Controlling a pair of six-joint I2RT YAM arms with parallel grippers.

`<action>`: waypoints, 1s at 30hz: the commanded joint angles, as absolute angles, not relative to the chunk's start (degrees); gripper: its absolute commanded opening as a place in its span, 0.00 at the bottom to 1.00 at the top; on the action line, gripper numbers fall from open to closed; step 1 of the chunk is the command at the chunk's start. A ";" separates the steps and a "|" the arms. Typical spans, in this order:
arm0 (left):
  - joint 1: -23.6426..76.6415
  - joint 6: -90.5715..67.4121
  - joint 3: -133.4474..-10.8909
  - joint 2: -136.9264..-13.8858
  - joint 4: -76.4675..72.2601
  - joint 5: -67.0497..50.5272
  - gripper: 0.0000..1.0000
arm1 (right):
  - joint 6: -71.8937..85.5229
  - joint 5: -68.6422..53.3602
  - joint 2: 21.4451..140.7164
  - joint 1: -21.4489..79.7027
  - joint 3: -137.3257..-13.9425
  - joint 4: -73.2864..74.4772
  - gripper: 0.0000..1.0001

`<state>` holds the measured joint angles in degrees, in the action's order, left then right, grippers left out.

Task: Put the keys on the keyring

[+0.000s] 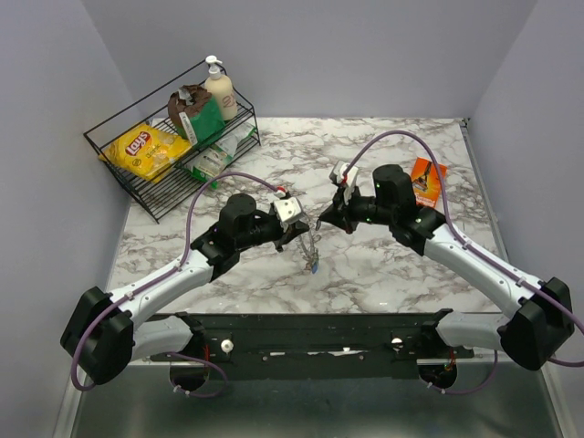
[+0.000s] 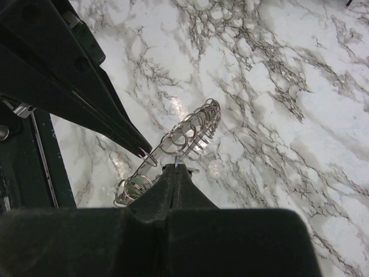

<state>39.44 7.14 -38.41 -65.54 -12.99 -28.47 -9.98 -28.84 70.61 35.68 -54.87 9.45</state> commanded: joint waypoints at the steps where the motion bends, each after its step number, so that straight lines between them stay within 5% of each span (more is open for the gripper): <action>1: 39.20 6.50 -39.73 -63.90 -15.56 -27.16 0.00 | -9.58 -30.50 68.82 36.04 -53.79 8.44 0.01; 30: 39.20 5.45 -40.25 -63.55 -16.26 -26.10 0.00 | -8.97 -38.49 69.96 36.21 -53.70 8.35 0.00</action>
